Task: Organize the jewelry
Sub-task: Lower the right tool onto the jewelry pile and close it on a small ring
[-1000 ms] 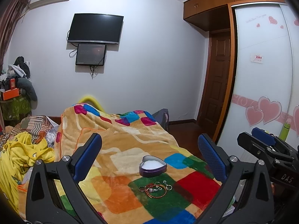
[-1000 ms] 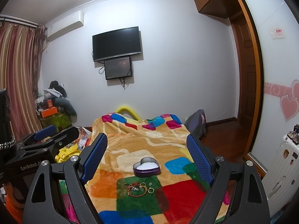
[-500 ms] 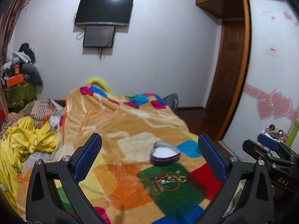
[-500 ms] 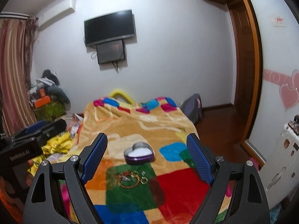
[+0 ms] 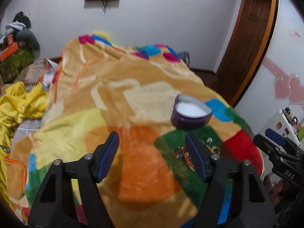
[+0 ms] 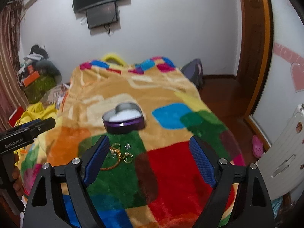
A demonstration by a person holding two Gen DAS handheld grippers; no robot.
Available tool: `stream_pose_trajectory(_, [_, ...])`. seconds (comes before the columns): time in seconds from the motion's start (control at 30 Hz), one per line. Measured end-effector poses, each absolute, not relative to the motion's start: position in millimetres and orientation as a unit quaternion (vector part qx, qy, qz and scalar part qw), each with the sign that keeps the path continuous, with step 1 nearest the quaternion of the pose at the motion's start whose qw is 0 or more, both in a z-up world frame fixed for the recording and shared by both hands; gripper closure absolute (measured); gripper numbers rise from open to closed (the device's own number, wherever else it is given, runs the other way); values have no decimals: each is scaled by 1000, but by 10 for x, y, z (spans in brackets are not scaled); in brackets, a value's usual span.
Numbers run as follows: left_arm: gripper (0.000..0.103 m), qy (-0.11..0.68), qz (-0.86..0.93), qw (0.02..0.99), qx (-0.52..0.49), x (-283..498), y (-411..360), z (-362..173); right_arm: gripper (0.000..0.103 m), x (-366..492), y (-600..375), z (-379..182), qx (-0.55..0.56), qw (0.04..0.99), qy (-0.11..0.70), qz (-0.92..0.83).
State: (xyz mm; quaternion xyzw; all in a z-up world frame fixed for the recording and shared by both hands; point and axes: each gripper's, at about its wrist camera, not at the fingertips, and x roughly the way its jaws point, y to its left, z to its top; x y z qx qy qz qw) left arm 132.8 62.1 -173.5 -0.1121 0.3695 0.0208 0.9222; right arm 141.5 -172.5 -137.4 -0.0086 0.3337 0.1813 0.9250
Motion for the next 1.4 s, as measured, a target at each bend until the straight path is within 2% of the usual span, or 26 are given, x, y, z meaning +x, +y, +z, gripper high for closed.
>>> stream_pose_trajectory(0.13, [46,397,-4,911,-114,1432,578,-1897,36,1544,-1696,-1529,-9,911,362,197])
stream_pose_trajectory(0.23, [50,408,-23,906,-113,1507,533,-1971,45,1613,-1674,-1601,-11,901,377,215])
stream_pose_trajectory(0.37, [63,429,-44,897,-95,1617,442,-2077,53,1704,-1602,-1704,-14,889,393,233])
stream_pose_trajectory(0.83, [65,456,-88,883,-64,1709,286,-2235,82,1946,-1358,-1941,-25,854,432,288])
stream_pose_trajectory(1.1, [66,461,-89,881,-54,1793,233,-2306,89,2007,-1297,-2005,-36,848,439,296])
stream_pose_trajectory(1.4, [75,456,-92,881,-80,1754,332,-2257,94,2031,-1280,-2013,-40,845,439,301])
